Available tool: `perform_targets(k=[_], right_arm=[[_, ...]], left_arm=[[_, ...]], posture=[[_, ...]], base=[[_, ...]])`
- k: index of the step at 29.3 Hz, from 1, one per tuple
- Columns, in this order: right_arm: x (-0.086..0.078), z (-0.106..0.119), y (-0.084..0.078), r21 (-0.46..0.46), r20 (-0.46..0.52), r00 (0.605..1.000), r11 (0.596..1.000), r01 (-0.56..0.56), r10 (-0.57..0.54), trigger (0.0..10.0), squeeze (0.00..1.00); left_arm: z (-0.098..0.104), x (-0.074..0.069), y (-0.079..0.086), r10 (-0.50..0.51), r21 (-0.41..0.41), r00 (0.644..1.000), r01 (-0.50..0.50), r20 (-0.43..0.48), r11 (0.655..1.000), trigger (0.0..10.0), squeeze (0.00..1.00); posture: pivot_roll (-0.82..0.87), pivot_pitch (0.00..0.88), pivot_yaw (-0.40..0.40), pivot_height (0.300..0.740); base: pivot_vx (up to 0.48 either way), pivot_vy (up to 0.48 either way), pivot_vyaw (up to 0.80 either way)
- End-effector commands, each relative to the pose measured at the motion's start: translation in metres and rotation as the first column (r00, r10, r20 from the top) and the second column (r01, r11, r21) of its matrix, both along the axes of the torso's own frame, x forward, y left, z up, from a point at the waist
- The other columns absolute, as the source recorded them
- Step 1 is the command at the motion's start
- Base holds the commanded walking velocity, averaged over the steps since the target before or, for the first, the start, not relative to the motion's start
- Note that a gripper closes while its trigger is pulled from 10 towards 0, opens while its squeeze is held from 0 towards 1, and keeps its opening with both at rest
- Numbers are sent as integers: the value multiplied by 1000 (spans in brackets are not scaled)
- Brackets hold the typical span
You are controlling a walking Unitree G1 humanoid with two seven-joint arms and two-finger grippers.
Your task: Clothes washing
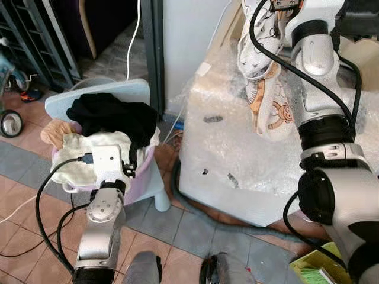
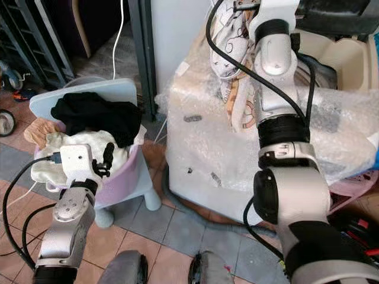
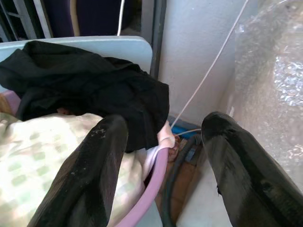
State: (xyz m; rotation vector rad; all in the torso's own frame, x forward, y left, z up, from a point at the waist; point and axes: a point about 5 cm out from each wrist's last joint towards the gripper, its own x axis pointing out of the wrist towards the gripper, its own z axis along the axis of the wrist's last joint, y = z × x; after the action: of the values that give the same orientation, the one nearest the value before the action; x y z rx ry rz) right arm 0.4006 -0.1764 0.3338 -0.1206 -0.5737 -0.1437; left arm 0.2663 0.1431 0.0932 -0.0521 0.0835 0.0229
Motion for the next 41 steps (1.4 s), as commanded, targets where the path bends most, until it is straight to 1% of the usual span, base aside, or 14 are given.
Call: perform_targets(k=[1,3,6,9,10,11,15,19,24,28,30,32,36,41], right_arm=[[4,-7,-24,118,-69,993,987,108,-101,10000,0],[7,-23,-35,193,-156,976,965,180,-151,10000,0],[8,-64,-63,387,-365,913,863,325,-181,10000,0],[4,-85,-74,412,-448,876,828,380,-179,10000,0],[4,-89,-75,427,-458,873,820,381,-167,10000,737],[4,-92,-75,445,-461,876,816,368,-144,10000,1000],[6,-95,-66,453,-428,902,850,268,-57,10000,1000],[8,-86,-45,358,-336,941,930,81,48,10000,1000],[-5,-80,-38,290,-174,982,957,-19,72,10000,1000],[-5,-81,-29,300,-163,970,946,-124,179,10000,1000],[-8,-81,-20,285,-162,942,928,-241,295,10000,1000],[-16,-84,-4,289,-174,842,844,-453,511,10000,1000],[-28,-92,2,227,-217,766,795,-563,605,10000,1000],[-53,-102,8,140,-353,572,647,-750,740,10000,1000]], left_arm=[[2,0,-7,-15,-6,1000,15,5,1000,10000,0],[2,1,-8,-13,-3,1000,13,0,1000,10000,0],[1,2,-8,-3,5,1000,3,-7,1000,10000,0],[0,2,-7,3,7,1000,-2,-13,1000,10000,0],[-1,2,-6,6,7,1000,-5,-16,1000,10000,0],[-1,2,-6,7,6,1000,-7,-18,1000,10000,0],[-1,3,-6,7,9,1000,-6,-17,1000,10000,0],[-1,3,-7,6,14,1000,-5,-21,1000,10000,0],[-2,4,-5,15,19,999,-14,-31,1000,10000,0],[-1,7,-4,17,24,999,-17,-30,1000,10000,0],[-1,7,-4,21,25,999,-20,-28,999,10000,0],[-1,6,-2,31,20,999,-31,-32,999,10000,0],[-2,6,-3,30,18,999,-30,-40,999,10000,0],[-3,5,-3,28,16,999,-27,-45,1000,10000,0]], posture=[[64,135,-44,740],[65,134,-45,740],[66,133,-44,740],[62,130,-47,740],[61,131,-46,740],[61,131,-47,740],[56,125,-50,740],[55,124,-53,740],[59,120,-54,740],[55,138,-49,740],[56,133,-45,740],[46,135,-44,740],[41,138,-48,740],[38,142,-43,740]], base=[[0,0,0],[0,0,0],[0,0,0],[0,0,0],[0,0,0],[0,0,0],[0,0,0],[0,0,0],[0,0,0],[0,0,0],[0,0,0],[0,0,0],[0,0,0],[0,0,0]])
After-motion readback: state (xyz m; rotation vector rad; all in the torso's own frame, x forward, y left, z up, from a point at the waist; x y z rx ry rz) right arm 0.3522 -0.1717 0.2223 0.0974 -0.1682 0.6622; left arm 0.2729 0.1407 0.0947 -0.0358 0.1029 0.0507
